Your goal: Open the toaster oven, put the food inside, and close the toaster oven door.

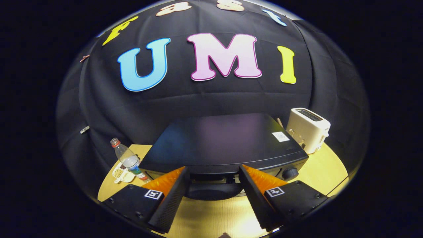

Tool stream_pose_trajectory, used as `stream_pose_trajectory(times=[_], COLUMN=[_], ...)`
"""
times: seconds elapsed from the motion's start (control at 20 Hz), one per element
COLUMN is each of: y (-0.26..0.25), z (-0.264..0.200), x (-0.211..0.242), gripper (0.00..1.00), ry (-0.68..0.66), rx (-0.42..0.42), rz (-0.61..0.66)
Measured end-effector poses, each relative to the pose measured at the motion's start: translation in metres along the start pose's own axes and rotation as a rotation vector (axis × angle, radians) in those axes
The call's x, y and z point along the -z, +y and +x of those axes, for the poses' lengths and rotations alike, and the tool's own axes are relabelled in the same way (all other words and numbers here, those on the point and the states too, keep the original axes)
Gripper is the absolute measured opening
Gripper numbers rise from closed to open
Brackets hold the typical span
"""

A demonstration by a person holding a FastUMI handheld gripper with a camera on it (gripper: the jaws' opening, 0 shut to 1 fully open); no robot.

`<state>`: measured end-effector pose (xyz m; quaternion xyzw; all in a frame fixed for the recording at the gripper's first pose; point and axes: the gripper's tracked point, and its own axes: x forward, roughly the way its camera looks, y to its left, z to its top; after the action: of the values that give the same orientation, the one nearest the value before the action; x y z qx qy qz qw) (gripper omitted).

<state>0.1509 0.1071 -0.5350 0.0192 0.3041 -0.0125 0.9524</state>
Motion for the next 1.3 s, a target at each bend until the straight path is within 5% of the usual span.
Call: stream_pose_trajectory(times=[0.65, 1.3], y=[-0.004, -0.016], z=[-0.035, -0.078], x=[0.041, 0.157], gripper=[0.97, 0.97], ry=[0.040, 0.349], rx=[0.028, 0.005], rz=[-0.081, -0.101])
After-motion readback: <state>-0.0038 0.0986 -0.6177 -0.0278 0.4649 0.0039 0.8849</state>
